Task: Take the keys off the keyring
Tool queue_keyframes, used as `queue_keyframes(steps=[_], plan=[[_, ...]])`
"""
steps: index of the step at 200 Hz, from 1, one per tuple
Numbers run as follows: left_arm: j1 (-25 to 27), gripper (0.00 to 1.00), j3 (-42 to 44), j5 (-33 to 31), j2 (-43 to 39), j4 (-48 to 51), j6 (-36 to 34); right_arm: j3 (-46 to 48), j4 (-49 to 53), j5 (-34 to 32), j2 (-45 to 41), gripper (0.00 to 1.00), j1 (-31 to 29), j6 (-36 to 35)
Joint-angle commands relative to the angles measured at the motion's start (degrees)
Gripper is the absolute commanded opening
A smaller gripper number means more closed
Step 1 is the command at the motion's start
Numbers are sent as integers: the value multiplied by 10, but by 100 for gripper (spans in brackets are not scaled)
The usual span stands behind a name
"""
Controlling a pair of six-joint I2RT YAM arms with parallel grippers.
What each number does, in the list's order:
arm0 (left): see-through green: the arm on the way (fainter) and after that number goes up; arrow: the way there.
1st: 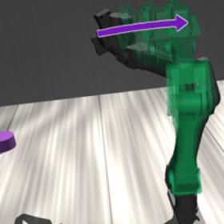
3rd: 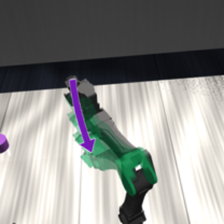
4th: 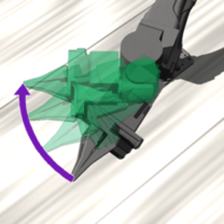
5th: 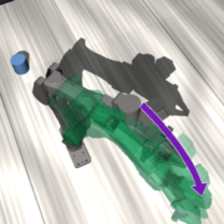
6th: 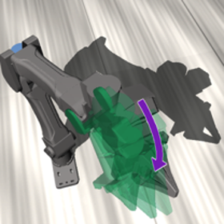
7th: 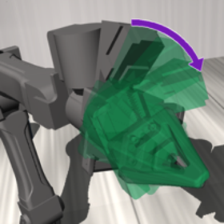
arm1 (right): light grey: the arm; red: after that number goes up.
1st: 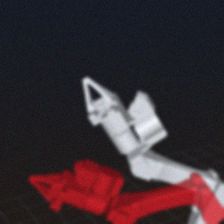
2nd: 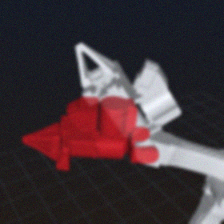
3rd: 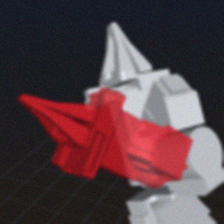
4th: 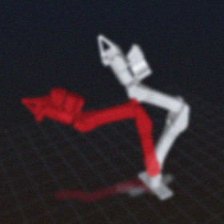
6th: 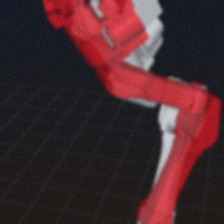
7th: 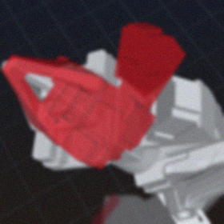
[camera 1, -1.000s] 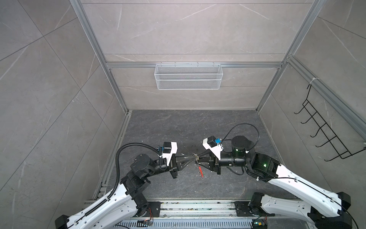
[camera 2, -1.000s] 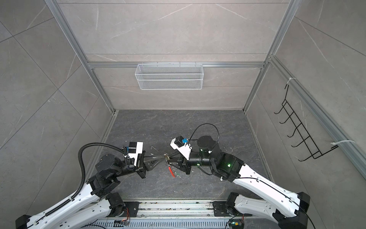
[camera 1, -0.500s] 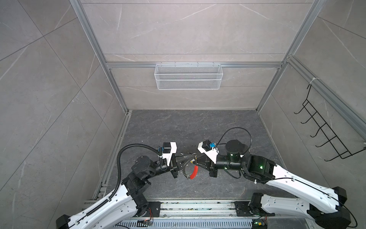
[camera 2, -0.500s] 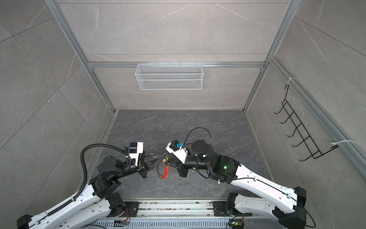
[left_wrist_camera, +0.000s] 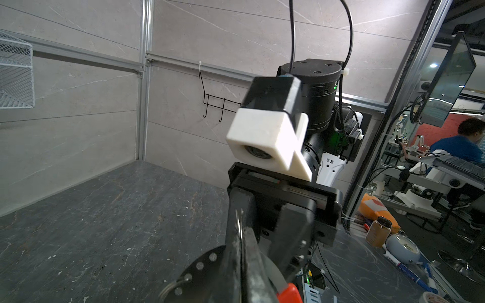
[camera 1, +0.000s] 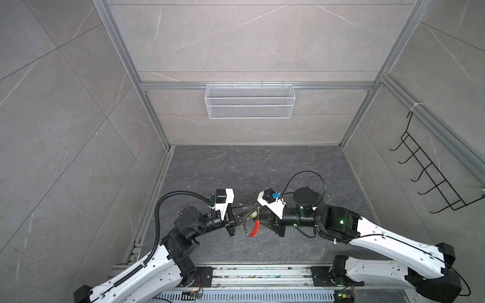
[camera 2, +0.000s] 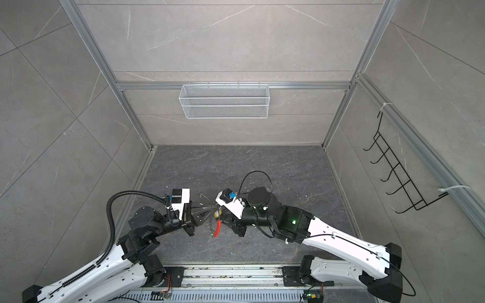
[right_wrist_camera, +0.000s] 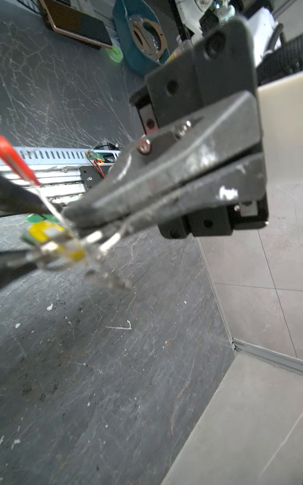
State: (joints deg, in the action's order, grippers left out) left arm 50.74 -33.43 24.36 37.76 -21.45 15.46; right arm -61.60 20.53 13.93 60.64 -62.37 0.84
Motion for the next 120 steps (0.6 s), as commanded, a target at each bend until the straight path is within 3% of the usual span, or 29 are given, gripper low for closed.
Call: queue_keyframes(steps=[1,48,120], plan=[[-1,0,-25,11,-11,-7,-19,-13,34,-14,-43,41,-2,-14],[-1,0,-36,48,-6,12,-25,-39,42,6,-75,48,25,-24],[-1,0,-33,50,-6,6,-22,-52,-28,220,-22,47,106,45]])
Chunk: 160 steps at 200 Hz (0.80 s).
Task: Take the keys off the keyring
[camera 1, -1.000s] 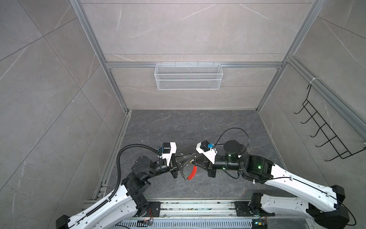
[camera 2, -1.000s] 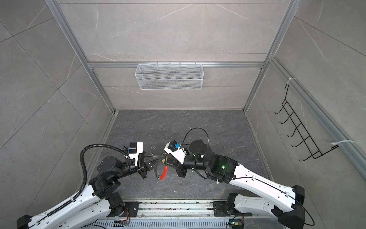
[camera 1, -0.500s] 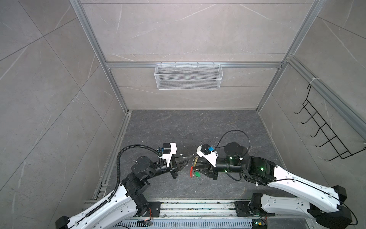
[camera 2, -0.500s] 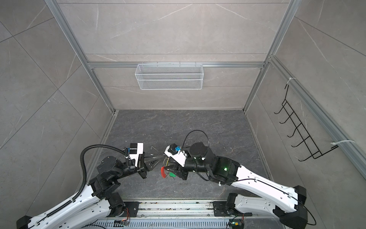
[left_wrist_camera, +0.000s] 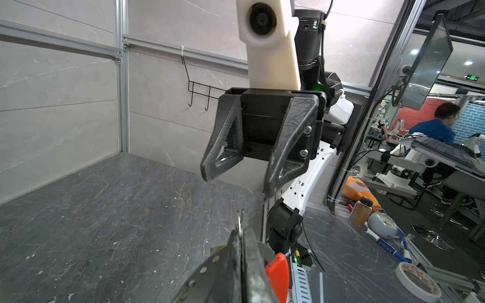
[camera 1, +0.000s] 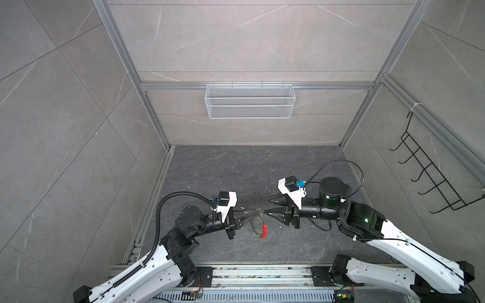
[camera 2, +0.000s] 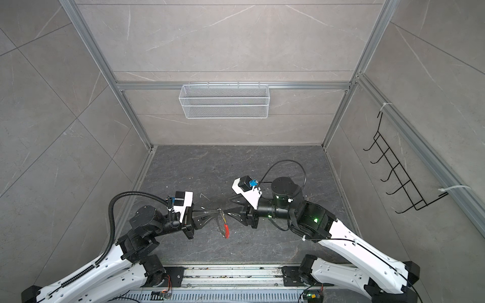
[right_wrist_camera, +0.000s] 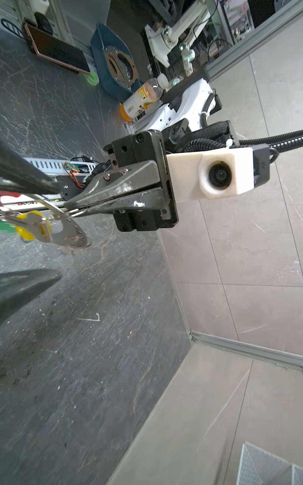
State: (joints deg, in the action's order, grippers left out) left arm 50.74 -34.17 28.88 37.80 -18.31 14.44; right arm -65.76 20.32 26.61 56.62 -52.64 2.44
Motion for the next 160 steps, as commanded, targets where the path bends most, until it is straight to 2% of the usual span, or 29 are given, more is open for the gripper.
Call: queue_keyframes(steps=[1,33,83,134,160], plan=[[-1,0,-26,4,-7,-25,-12,-11,-26,95,19,47,9,30],[-1,0,-21,-9,-13,-25,-13,3,-38,120,25,42,10,41],[-1,0,-19,-13,-13,-25,-13,12,-43,125,31,21,10,47],[-1,0,-18,-18,-14,-26,-12,13,-41,123,39,15,10,48],[-1,0,-18,-19,-14,-25,-10,16,-41,117,38,1,10,51]])
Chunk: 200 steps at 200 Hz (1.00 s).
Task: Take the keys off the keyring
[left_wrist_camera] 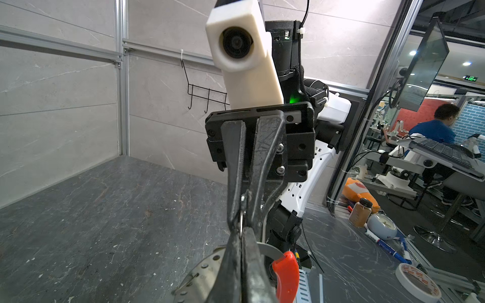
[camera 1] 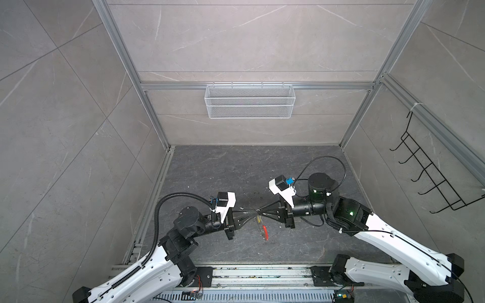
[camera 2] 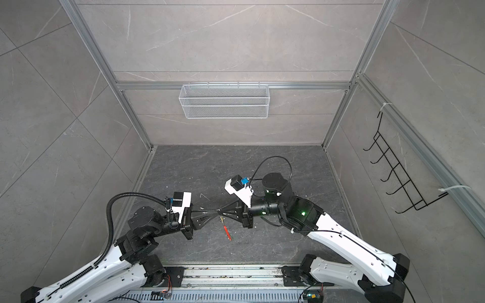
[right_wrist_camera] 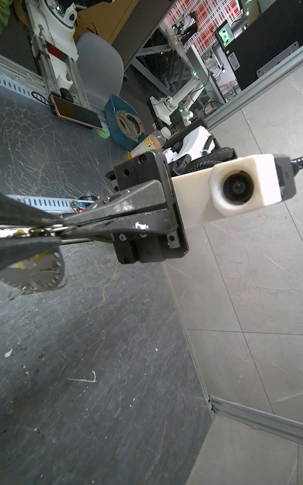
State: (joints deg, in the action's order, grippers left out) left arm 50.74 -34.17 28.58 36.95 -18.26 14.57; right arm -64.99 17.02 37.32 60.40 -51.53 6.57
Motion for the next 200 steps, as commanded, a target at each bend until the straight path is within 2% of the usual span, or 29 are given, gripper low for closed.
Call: queue_keyframes(steps=[1,25,42,50,63,79,118,143,159,200], plan=[[-1,0,-19,-16,-5,-26,-12,8,-8,9,0,1,-1,9],[-1,0,-32,-25,-2,3,-5,1,19,-9,-2,0,-1,3],[-1,23,-40,-29,-5,34,-3,-11,58,-27,-5,0,1,-6],[-1,31,-44,-30,-7,48,-2,-18,81,-37,-5,0,3,-11],[-1,37,-52,-30,-9,76,-2,-29,114,-49,-7,0,5,-18],[-1,40,-67,-24,2,111,-1,-43,151,-65,-8,0,6,-25],[-2,38,-104,43,75,145,9,-73,216,-73,-2,0,7,-39],[-9,38,-112,107,103,124,21,-77,230,-74,-5,0,6,-44],[-13,35,-116,122,112,122,22,-75,231,-74,-8,0,8,-45],[-13,17,-114,137,111,113,23,-75,230,-75,-8,0,9,-46]])
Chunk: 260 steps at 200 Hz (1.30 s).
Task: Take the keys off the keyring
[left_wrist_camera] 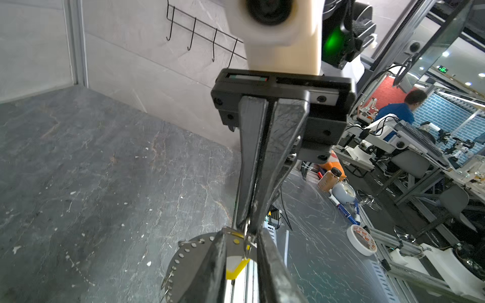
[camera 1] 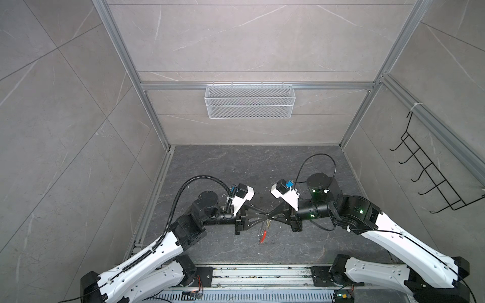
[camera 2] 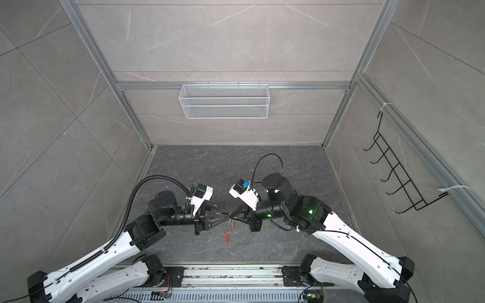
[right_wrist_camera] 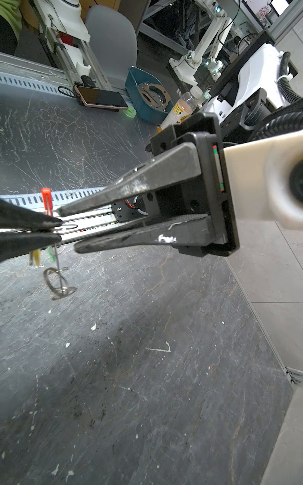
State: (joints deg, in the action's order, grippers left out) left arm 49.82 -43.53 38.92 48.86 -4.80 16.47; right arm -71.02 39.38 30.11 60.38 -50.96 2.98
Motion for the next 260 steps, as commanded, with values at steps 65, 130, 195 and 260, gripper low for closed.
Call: queue_keyframes(steps=[65,130,195,260], plan=[[-4,16,-27,42,10,-20,6,-23,2,-2,0,0,6,-9],[-3,0,-21,-7,5,-34,-2,-23,-26,24,10,1,5,5],[-3,0,56,-120,-74,-150,-18,33,-145,-71,-58,45,5,48],[-3,0,79,-139,-100,-199,-17,109,-231,-38,-65,49,4,56]])
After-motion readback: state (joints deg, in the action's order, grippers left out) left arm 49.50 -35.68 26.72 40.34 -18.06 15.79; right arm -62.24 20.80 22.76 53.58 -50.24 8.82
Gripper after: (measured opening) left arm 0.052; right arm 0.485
